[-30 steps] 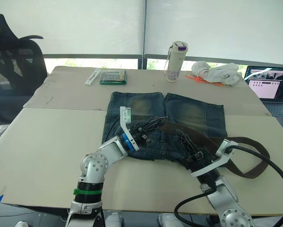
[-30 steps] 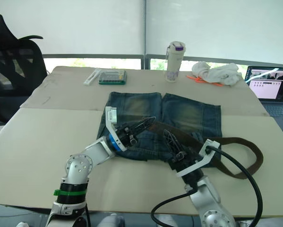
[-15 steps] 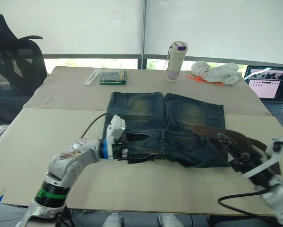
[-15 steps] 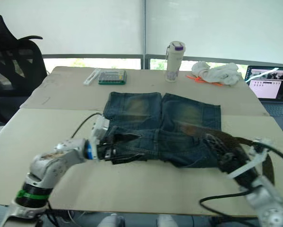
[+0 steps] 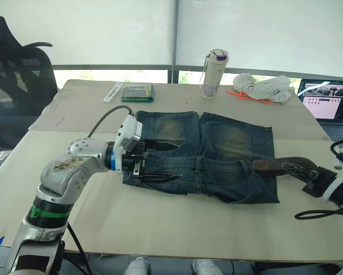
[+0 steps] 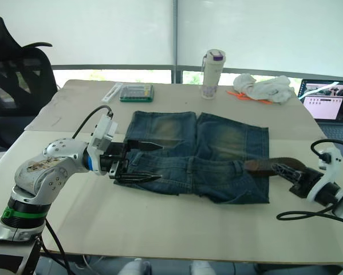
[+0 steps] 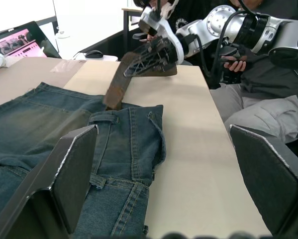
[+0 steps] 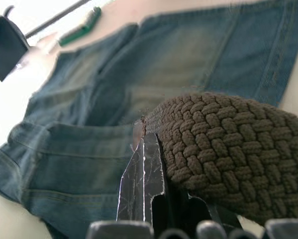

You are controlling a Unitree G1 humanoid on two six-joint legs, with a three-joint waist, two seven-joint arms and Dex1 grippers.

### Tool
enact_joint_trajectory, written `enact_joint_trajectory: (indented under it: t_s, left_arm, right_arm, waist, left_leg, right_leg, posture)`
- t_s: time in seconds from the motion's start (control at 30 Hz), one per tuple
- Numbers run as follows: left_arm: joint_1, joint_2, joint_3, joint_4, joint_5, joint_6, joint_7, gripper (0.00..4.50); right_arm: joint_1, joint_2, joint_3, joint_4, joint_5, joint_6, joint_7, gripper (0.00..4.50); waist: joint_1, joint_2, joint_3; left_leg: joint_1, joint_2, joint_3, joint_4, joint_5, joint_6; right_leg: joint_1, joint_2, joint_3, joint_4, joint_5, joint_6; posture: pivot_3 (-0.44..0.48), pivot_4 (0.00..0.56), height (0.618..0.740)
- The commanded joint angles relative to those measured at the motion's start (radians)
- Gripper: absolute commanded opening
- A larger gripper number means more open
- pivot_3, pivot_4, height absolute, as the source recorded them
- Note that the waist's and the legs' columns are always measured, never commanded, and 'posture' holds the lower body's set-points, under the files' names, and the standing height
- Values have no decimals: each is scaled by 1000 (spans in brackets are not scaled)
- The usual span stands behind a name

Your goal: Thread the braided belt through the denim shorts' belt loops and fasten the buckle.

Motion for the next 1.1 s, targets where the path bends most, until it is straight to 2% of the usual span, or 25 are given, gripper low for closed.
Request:
enact_joint_trajectory:
  t_s: [0.03,0.37,0.7,1.1]
  left_arm:
    - [-24,13,9,-30,24,3,15,4484]
    - [-23,11,15,-52,36,11,31,4484]
    - [-22,21,15,-66,41,18,33,4484]
    - [-18,-10,-8,-12,108,-23,37,4484]
  right_arm:
    - [-54,-13,1,30,-49,24,35,0]
    - [-169,10,57,109,-178,63,59,0]
    - [-219,63,109,72,-231,121,93,0]
    - [-286,227,151,79,-264,129,74,0]
  waist:
    - [0,0,0]
    - [-1,0,0]
    - [-3,0,0]
    - [-1,0,0]
  left_leg:
    - [0,0,0,0,0,0]
    - [0,0,0,0,0,0]
    - [0,0,0,0,0,0]
    - [0,0,0,0,0,0]
  right_leg:
    - [0,0,0,0,0,0]
    - [0,0,0,0,0,0]
    - [0,0,0,1,1,0]
    - [0,0,0,1,1,0]
  posture:
    - [0,150,737]
    - [0,150,737]
    - [0,150,737]
    - [0,150,737]
